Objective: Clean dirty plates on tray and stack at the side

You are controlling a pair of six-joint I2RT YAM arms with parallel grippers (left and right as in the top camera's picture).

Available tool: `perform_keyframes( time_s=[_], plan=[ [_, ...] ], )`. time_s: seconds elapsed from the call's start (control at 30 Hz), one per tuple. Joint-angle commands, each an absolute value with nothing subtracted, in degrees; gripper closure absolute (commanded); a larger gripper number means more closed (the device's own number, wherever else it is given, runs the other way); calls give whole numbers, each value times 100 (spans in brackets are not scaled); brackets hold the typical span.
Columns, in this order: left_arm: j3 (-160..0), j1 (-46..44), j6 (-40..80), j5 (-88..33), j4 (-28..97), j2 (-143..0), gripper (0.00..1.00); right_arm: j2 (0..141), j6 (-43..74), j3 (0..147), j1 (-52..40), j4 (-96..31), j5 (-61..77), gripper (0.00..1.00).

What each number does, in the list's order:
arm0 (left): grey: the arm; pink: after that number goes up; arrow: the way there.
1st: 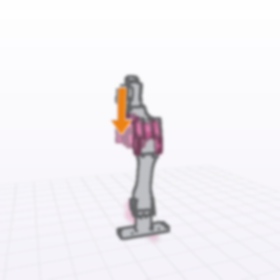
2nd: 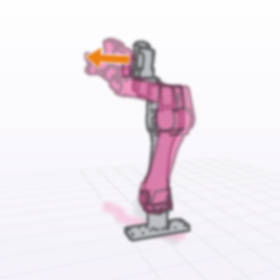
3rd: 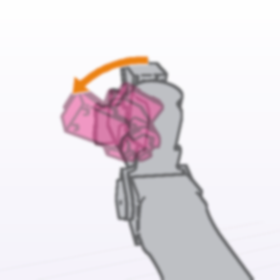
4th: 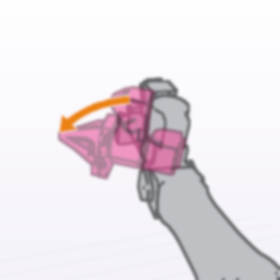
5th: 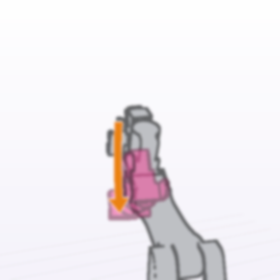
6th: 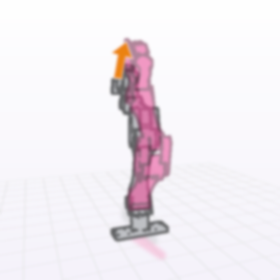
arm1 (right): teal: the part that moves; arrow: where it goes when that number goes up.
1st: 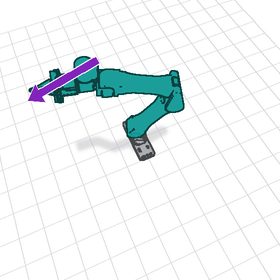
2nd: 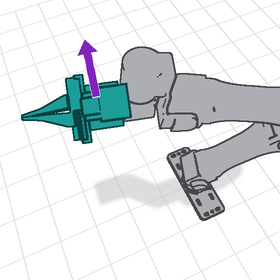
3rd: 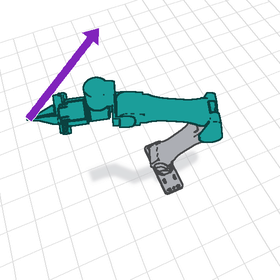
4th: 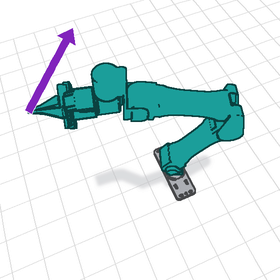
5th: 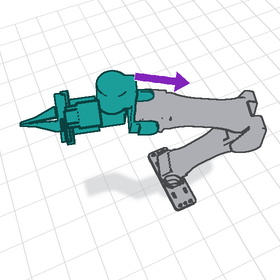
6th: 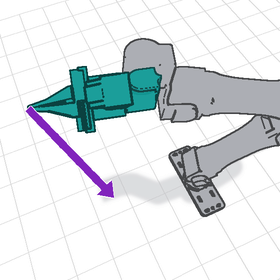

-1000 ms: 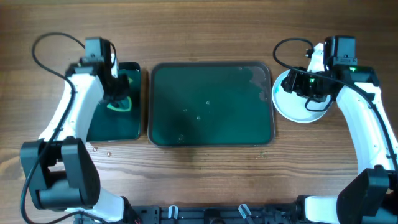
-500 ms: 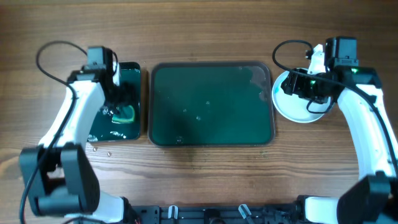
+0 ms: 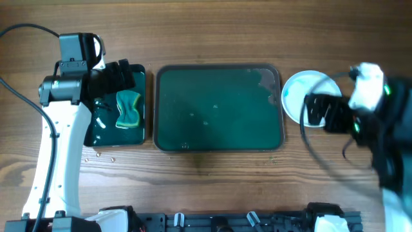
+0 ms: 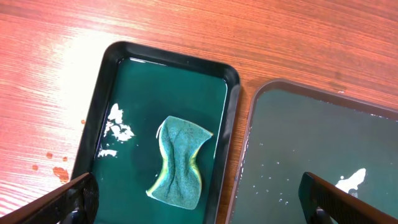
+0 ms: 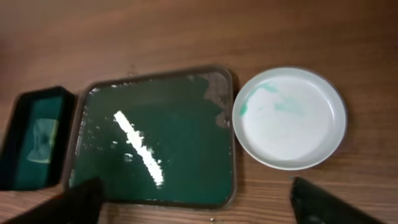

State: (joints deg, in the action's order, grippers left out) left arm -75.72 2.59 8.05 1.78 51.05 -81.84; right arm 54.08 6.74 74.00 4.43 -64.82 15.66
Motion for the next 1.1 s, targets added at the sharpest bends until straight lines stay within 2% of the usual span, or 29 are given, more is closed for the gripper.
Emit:
perform_keyframes(
  time_s=[0.0,0.2,0.6,0.8,1.07],
  plan=[
    [-7588,263,884,113,5111,-8215,0,4700,622,7498,429,-6775,1660,0],
    [-7588,263,884,110,5111,-8215,0,4104,615,7496,429,-6882,1656,0],
    [-7588,263,884,110,5111,-8217,0,4097,150,7413,429,-6705,1664,0],
    [-7588,263,884,113,5111,-8217,0,3667,-60,6541,259,-5413,1680,0],
    [-7588,263,884,113,5111,-8217,0,2290,-71,4125,-193,-2609,1678,0]
  ],
)
